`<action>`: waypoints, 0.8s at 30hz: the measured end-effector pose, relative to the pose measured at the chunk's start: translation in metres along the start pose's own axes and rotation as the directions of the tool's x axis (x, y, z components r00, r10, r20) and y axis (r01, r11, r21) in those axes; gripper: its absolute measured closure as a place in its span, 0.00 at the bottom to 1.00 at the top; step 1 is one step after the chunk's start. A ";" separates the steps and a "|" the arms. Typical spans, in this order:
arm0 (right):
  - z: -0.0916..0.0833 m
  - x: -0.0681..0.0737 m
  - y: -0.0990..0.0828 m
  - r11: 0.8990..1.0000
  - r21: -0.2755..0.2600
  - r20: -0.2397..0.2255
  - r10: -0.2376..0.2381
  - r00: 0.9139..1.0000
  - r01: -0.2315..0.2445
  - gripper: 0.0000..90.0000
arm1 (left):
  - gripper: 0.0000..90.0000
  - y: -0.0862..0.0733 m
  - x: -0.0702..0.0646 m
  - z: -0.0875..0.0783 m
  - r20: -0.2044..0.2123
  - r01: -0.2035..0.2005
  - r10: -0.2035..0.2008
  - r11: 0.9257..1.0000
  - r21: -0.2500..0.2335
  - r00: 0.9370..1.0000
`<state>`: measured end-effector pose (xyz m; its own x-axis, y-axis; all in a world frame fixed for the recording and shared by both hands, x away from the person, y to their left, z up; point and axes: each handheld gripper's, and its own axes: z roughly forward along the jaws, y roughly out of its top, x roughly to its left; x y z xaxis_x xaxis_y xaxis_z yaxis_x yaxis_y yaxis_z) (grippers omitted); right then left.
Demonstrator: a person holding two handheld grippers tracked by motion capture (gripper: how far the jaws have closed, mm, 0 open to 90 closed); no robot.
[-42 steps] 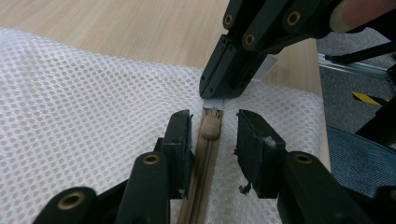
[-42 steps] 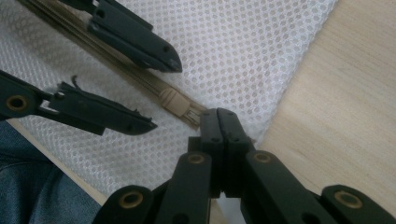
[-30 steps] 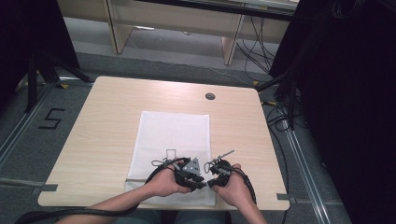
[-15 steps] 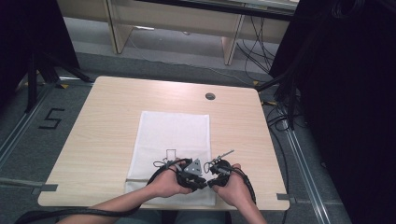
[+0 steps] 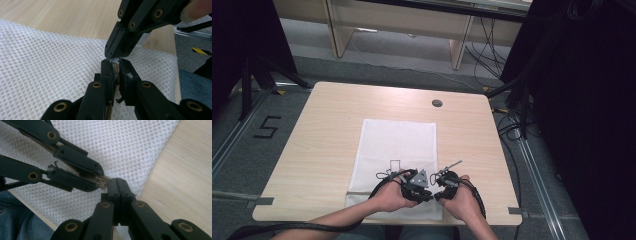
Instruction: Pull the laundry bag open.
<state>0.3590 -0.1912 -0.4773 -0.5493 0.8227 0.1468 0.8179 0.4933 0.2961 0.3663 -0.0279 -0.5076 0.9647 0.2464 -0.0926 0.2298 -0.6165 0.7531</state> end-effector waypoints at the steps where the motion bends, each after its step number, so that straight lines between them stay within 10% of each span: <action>1: 0.001 -0.001 0.000 1.000 -0.013 -0.003 -0.019 1.000 0.019 1.00 | 0.91 0.000 -0.001 0.000 0.000 0.013 -0.013 1.000 0.000 1.000; 24: 0.001 -0.004 0.000 1.000 -0.012 -0.010 -0.007 1.000 0.007 1.00 | 0.91 -0.003 -0.001 -0.010 0.001 -0.001 0.001 1.000 -0.009 1.000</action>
<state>0.3617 -0.1938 -0.4790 -0.5567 0.8163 0.1542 0.8119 0.4954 0.3088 0.3634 -0.0189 -0.5031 0.9650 0.2452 -0.0927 0.2279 -0.6102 0.7588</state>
